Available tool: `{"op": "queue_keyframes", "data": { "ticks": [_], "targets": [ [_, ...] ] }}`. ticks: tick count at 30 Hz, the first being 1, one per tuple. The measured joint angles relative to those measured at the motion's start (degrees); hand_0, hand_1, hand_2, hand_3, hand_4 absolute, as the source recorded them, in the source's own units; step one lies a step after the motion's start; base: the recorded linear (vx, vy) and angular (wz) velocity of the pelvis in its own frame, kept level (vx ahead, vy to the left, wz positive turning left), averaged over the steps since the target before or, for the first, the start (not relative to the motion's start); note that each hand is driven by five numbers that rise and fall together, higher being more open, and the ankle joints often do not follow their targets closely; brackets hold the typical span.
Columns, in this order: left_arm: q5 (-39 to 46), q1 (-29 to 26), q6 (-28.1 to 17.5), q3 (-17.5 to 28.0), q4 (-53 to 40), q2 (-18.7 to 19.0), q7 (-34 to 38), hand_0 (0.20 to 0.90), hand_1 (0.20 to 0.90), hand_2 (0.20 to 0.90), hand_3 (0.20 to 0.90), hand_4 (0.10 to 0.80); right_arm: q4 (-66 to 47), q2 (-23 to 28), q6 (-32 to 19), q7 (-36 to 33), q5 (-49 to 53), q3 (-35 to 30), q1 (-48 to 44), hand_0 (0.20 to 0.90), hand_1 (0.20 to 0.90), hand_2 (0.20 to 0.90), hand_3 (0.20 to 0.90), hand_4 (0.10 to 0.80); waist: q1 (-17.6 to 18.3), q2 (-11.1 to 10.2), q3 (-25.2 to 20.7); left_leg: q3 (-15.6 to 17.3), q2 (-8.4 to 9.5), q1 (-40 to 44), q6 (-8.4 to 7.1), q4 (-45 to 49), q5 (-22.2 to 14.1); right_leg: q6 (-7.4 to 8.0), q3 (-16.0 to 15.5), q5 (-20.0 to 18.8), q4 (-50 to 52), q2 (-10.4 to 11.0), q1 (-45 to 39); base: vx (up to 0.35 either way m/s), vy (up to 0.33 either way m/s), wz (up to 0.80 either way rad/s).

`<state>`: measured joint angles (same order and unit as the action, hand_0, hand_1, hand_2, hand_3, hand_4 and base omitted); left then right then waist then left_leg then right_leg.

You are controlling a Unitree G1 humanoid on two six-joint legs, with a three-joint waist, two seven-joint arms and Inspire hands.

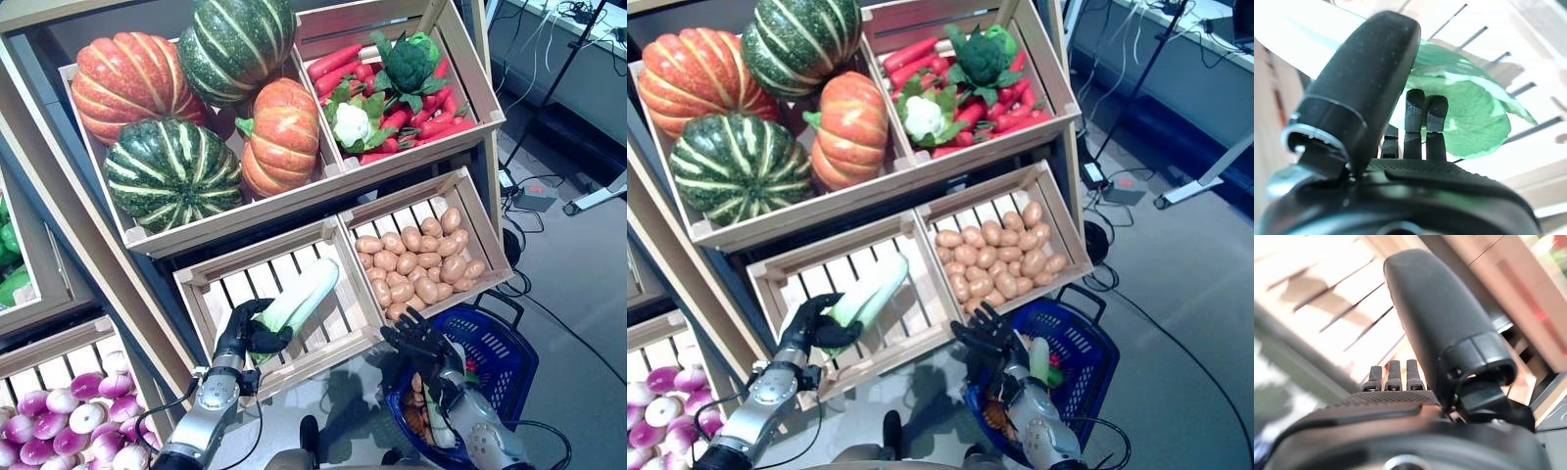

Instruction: Put vegetables into the basket

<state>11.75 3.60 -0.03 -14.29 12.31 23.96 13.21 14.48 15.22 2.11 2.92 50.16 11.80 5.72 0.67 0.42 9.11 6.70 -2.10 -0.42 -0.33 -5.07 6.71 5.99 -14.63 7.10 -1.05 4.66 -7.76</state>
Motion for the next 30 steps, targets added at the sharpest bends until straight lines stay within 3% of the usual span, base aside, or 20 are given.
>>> {"op": "queue_keyframes", "data": {
  "ticks": [12,30],
  "targets": [
    [-2.18,-0.11,-4.38,-2.75,-2.69,4.13,-8.19,0.300,0.300,0.300,0.300,0.400,-6.00,2.67,-0.27,12.88,9.35,0.69,-1.16,0.900,0.900,0.900,0.900,0.800,0.01,-1.28,-1.18,0.35,-0.08,0.91,0.01,-0.02,-0.01,0.01,0.44,-0.06,0.06,-0.05,-0.74,0.000,0.000,0.00],
    [-4.47,-0.14,-5.41,-5.97,-5.08,6.01,-10.88,0.300,0.300,0.300,0.300,0.400,-6.40,4.26,-1.46,13.88,11.11,4.87,-2.70,0.900,0.900,0.900,0.900,0.800,-0.05,-1.27,-2.45,1.40,-0.11,1.26,0.16,-0.05,-0.14,0.08,1.55,-0.29,-0.02,0.08,-0.73,0.009,-0.004,-0.02]
  ]
}}
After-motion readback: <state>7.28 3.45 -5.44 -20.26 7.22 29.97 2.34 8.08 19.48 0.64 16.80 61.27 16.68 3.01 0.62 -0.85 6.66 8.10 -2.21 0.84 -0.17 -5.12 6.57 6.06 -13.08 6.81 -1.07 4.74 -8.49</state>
